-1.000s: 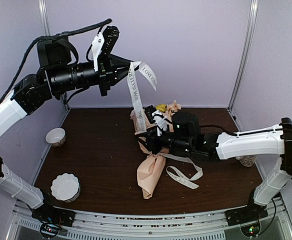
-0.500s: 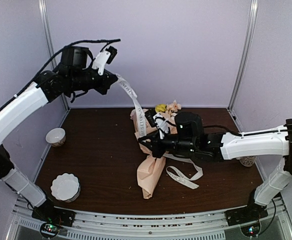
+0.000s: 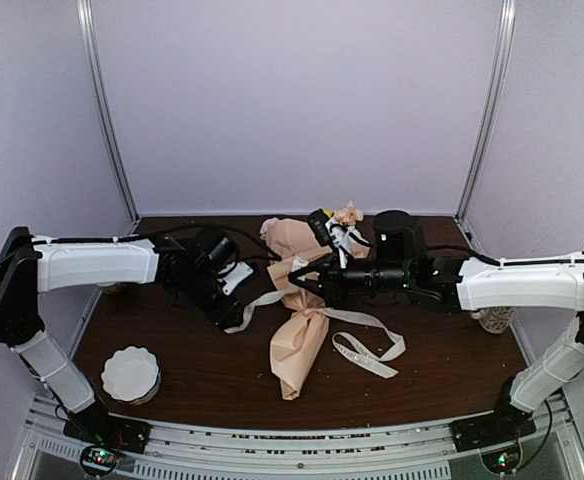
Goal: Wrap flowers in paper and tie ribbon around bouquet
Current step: Pass from the left arm to the right, then pass from the right arm to the left
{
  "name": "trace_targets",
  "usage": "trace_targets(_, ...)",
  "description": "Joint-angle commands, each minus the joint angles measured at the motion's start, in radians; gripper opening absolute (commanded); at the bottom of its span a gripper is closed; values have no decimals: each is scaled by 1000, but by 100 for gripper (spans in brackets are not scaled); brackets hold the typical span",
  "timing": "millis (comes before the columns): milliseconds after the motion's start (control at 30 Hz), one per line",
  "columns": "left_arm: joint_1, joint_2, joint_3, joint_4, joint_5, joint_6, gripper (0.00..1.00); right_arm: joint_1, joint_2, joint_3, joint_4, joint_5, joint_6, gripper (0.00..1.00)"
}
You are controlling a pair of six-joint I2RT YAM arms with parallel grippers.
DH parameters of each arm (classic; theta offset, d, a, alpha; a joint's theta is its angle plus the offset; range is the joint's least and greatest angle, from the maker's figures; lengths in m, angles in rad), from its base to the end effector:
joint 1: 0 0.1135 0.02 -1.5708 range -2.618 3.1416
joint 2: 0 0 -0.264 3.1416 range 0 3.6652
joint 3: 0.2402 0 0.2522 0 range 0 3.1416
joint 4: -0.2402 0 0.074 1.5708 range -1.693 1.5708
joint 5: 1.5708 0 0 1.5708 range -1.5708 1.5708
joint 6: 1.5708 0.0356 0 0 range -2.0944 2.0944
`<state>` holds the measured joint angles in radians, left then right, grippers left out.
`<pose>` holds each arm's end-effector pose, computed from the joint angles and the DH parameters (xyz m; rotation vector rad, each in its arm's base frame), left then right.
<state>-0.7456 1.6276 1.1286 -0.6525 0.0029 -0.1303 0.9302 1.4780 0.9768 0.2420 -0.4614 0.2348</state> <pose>0.2375 -0.2195 0.2124 0.8342 2.6226 -0.2520 0.1914 0.2833 0.2841 -0.9985 1.7180 1.2112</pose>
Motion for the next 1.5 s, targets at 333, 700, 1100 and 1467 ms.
trace_targets(333,-117,-365,-249,635,276,288,70,-33,-22,-7,-6,-109,2,0)
trace_targets(700,13,-227,-52,626,676,527,51,-33,-61,-57,-30,-92,-167,2)
trace_targets(1100,-15,-154,-1,526,837,631,59,-33,-15,-61,38,-103,-515,0)
trace_targets(1467,-47,-91,-8,606,747,549,43,-31,18,-44,37,-124,-551,0)
